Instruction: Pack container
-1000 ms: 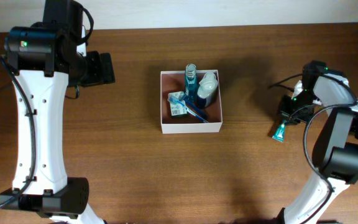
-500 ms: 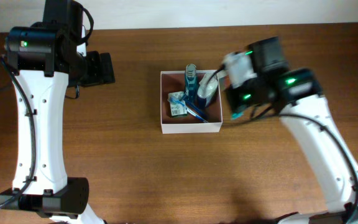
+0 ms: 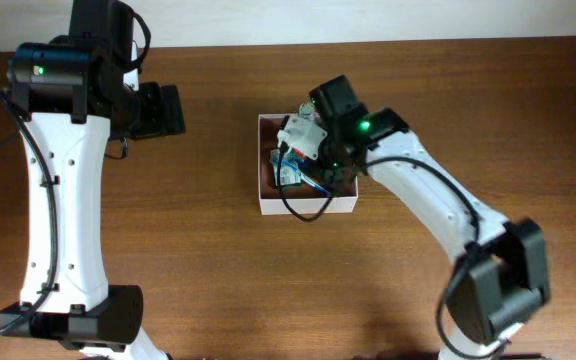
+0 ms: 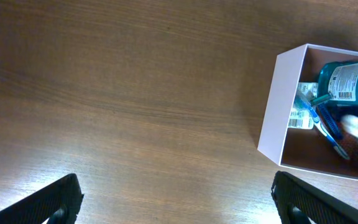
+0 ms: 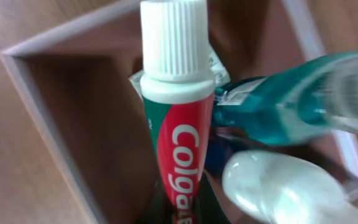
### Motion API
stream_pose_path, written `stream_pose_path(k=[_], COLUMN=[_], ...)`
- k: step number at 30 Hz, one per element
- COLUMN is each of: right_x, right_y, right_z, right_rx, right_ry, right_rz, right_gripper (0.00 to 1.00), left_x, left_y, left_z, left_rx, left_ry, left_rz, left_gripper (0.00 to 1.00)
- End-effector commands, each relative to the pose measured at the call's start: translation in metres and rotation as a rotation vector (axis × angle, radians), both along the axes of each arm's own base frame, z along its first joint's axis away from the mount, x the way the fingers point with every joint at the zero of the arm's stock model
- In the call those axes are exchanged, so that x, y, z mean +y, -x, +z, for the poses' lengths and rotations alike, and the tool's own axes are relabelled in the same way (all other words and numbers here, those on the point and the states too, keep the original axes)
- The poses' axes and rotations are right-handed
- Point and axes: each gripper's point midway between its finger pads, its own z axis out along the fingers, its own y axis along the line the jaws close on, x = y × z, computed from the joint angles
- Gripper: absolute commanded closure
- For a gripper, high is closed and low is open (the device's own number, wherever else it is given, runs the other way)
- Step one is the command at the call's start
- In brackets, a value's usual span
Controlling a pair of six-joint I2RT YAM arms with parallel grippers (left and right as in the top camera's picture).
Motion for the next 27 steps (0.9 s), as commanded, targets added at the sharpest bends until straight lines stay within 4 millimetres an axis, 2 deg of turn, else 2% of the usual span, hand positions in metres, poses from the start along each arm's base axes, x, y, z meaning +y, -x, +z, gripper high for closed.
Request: stream_pose_path(k=[1,2,5,8,11,16,18,20,23,27], right_x=[-0.006,-0.005,-0.004,-0.002,-0.006,-0.022,-0.025,-0.031,-0.052,-0.099], right_y=[-0.004,-0.003,-0.002,-0.001,0.010,0.044,0.051,0.058,0.064,0.066], right_z=[-0.009,-0.006,0.018,0.061,0.100,0.170,0.194,0.208,0.229,0.259], right_rx=[-0.005,-0.006,-0.013,-0.005,0.017,0.003,-0.038,-0.066,-0.141,-0.237], right_ry=[0.046,0.038,-0.005,-0.105,-0.169,-0.207,-0.240,-0.252,-0.256,-0.295], right_rz=[-0.004,-0.019,-0.090,-0.266,-0.382,-0.404,-0.399,-0.401,-0.456,-0.596], right_gripper=[0.15,0.02,0.02,0.01,0.01,0.01,0.01,0.01,0.01,0.01], left_x=[0.001,0.001,0.001,0.001,0.001,0.001,0.001,0.001,0.001,0.001], left_y=[0.001,0.001,0.001,0.001,0.001,0.001,0.001,0.001,0.001,0.001], left_z=[0.005,0.005,0.005,0.005,0.005,0.005,0.005,0.005,0.005,0.005], left_rx=[-0.016,-0.015,-0.015,-0.016,-0.016,-0.016,-0.016,-0.016,-0.015,-0.015], left_ry=[-0.010,-0.010,-0.010,-0.010,-0.010,-0.010,-0.010,-0.010,-0.010,-0.010], left_rz=[-0.009,-0.009,-0.009,-0.009,-0.009,-0.009,-0.009,-0.009,-0.009,-0.009], left_gripper=[0.01,0.01,0.01,0.01,0.01,0.01,0.01,0.01,0.01,0.01])
